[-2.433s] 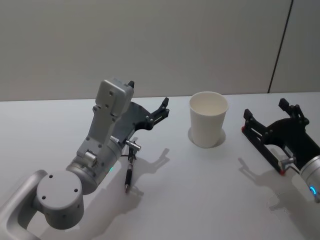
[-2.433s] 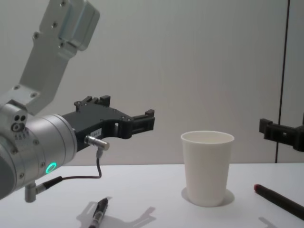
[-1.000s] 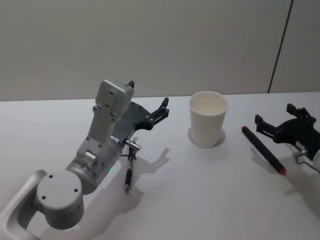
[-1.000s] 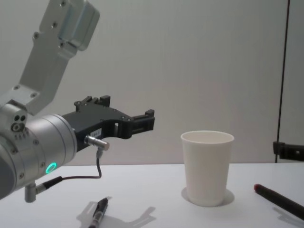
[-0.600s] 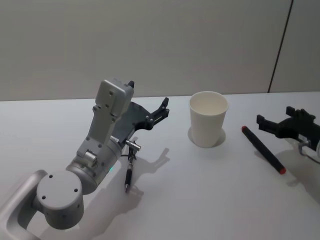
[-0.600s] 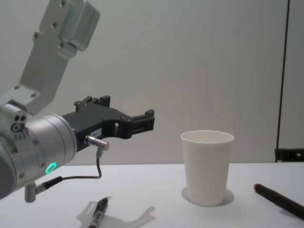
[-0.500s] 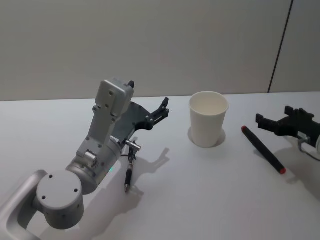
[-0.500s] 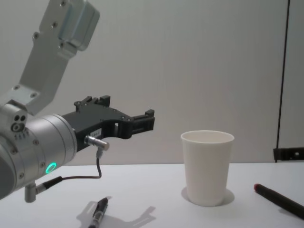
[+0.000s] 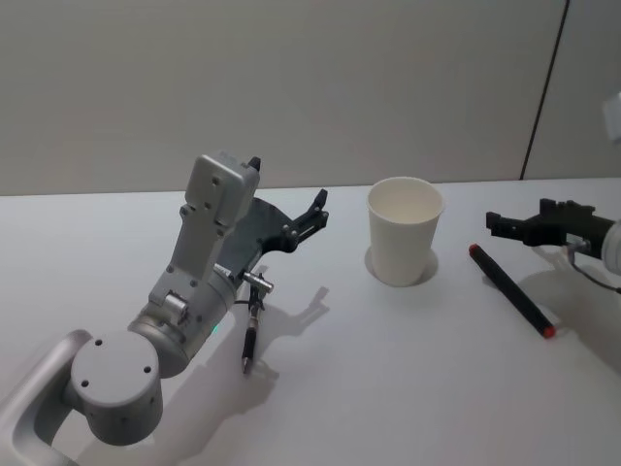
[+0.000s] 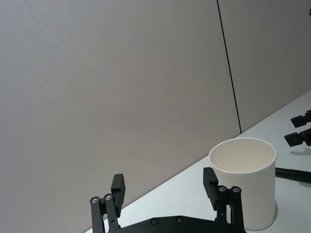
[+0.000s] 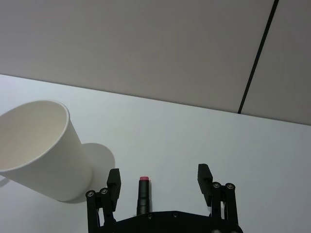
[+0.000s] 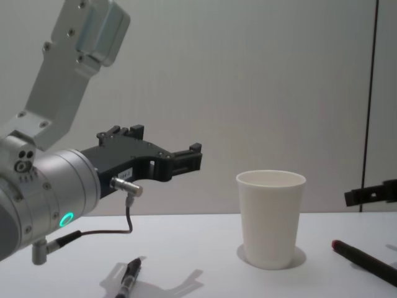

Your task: Place the pen into the pen holder.

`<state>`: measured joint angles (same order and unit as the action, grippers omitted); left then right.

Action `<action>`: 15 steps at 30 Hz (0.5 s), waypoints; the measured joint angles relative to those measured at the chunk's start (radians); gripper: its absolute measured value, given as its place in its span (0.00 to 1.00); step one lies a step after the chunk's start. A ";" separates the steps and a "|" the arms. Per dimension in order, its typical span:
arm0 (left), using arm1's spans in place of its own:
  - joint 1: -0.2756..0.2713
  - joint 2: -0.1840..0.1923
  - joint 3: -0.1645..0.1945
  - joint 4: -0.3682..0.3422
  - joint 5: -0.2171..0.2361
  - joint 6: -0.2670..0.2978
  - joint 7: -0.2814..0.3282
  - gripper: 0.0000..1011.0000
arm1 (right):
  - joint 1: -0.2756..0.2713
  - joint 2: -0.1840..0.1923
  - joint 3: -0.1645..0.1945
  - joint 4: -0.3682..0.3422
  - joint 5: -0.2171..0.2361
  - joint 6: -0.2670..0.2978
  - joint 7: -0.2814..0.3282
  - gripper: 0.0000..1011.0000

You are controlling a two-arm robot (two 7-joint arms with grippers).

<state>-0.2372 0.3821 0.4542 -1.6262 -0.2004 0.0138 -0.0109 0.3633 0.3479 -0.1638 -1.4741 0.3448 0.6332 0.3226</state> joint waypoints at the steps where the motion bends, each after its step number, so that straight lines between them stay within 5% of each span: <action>1: 0.000 0.000 0.000 0.000 0.000 0.000 0.000 0.99 | 0.017 -0.004 -0.006 0.016 -0.014 0.011 0.007 0.99; 15: 0.000 0.000 0.000 0.000 0.000 0.000 0.000 0.99 | 0.069 -0.030 -0.053 0.087 -0.106 0.041 0.042 0.99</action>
<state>-0.2372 0.3821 0.4542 -1.6262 -0.2004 0.0139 -0.0109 0.4324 0.3181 -0.2164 -1.3868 0.2388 0.6741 0.3642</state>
